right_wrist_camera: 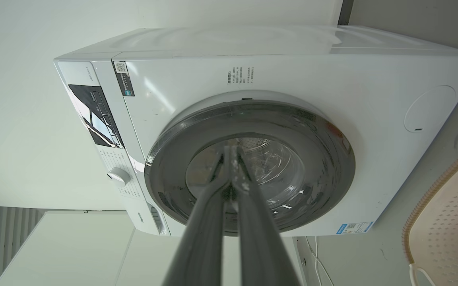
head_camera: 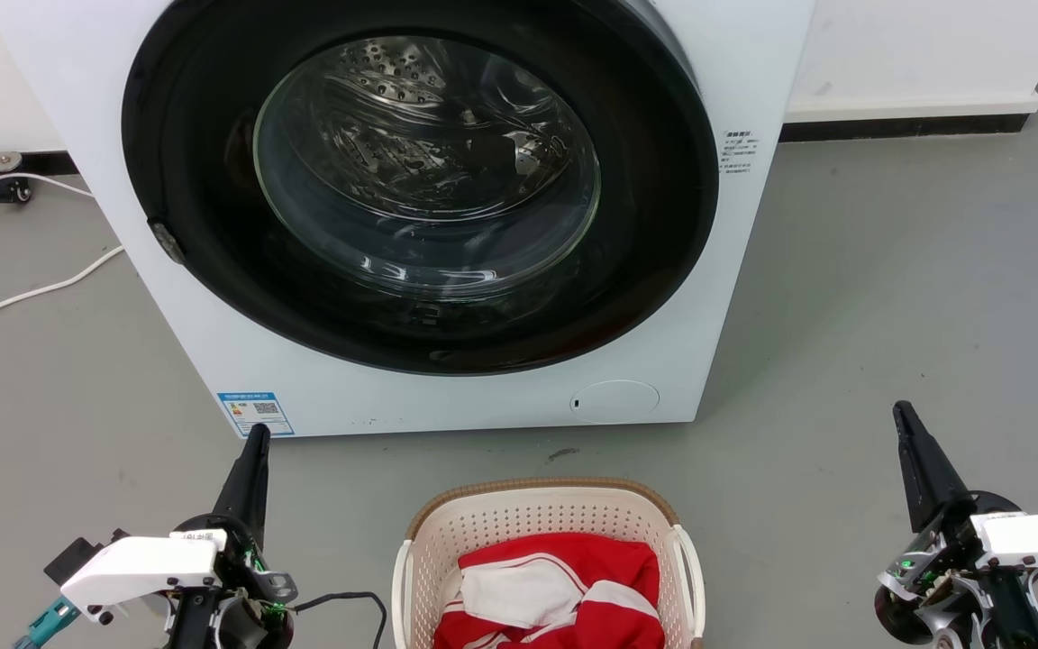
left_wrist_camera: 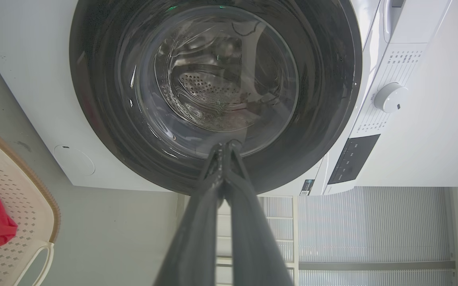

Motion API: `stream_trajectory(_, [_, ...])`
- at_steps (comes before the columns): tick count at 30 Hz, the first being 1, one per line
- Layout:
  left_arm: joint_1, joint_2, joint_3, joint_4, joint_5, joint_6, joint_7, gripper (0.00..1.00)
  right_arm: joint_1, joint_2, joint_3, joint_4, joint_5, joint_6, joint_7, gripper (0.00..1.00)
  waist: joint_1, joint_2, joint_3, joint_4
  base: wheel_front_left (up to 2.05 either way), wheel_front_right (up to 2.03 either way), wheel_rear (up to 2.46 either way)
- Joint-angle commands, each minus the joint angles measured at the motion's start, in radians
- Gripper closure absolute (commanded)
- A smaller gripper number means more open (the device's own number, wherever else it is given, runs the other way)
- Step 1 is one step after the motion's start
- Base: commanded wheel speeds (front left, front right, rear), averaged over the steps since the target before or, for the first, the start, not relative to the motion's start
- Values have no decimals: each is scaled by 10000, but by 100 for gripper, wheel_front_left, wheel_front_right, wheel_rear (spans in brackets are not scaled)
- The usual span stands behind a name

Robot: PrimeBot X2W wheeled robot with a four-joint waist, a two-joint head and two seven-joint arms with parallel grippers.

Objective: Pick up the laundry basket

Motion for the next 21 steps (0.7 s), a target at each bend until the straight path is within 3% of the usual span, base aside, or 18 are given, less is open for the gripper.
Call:
stream_trajectory(1, [85,-6,13,-38,8,-42,13,100,88,-1,-3,-45,31,0,1,100,0,0,0,0,0,0,0])
stream_trajectory(18, [86,-6,13,-38,8,-42,13,100,88,-1,-4,-45,31,0,1,100,0,0,0,0,0,0,0])
stream_trajectory(19, [8,-4,-3,28,-1,4,-9,0,7,2,-1,33,-3,2,-8,0,0,0,0,0,0,0,0])
stream_trajectory(21, [108,-21,-26,172,0,10,-19,0,76,15,15,189,-6,0,-15,0,0,0,1,0,0,0,0])
